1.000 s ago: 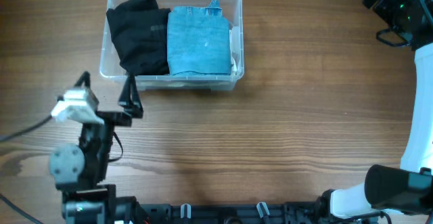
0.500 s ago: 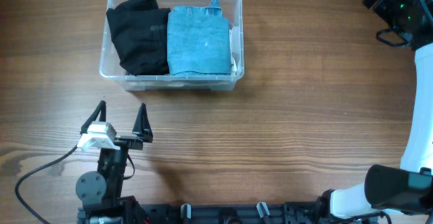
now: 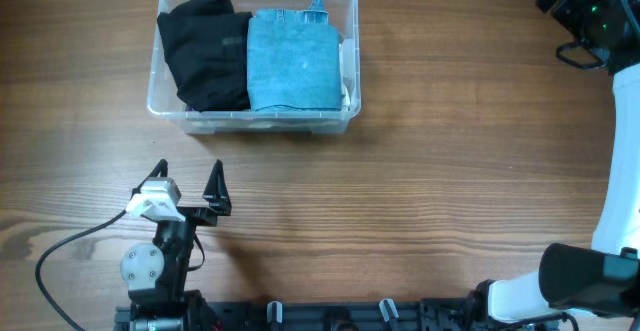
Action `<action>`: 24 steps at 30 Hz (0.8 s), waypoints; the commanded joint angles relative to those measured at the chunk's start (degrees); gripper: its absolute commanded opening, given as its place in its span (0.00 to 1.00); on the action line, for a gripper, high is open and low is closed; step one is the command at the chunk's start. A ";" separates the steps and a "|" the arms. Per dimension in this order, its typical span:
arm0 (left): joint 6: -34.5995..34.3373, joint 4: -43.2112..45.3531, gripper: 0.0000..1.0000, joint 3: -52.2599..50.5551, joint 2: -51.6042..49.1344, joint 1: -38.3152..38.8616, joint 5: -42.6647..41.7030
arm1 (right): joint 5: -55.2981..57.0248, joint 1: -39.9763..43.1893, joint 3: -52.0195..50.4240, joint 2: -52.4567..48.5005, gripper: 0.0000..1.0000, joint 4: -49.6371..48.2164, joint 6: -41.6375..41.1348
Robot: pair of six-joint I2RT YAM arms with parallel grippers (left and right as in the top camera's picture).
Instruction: Pack container
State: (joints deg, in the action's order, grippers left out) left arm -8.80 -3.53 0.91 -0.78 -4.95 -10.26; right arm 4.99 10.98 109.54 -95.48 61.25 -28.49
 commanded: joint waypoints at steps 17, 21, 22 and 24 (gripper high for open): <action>0.92 -0.17 1.00 -0.55 0.61 0.61 2.86 | 0.59 0.13 -0.15 -0.20 1.00 -0.22 -0.39; 0.92 -0.17 1.00 -0.55 0.61 0.61 2.86 | 0.59 0.13 -0.15 -0.20 1.00 -0.22 -0.39; 0.92 -0.17 1.00 -0.55 0.61 0.61 2.86 | 0.59 0.07 -0.15 -0.09 1.00 -0.22 -0.39; 0.90 -0.17 1.00 -0.55 0.61 0.61 2.86 | 0.59 -1.11 -0.15 2.49 1.00 -0.20 -0.39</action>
State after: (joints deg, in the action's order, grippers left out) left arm -8.82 -3.75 0.91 -0.78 -4.75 -8.16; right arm 4.99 10.98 109.54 -95.46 61.25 -28.49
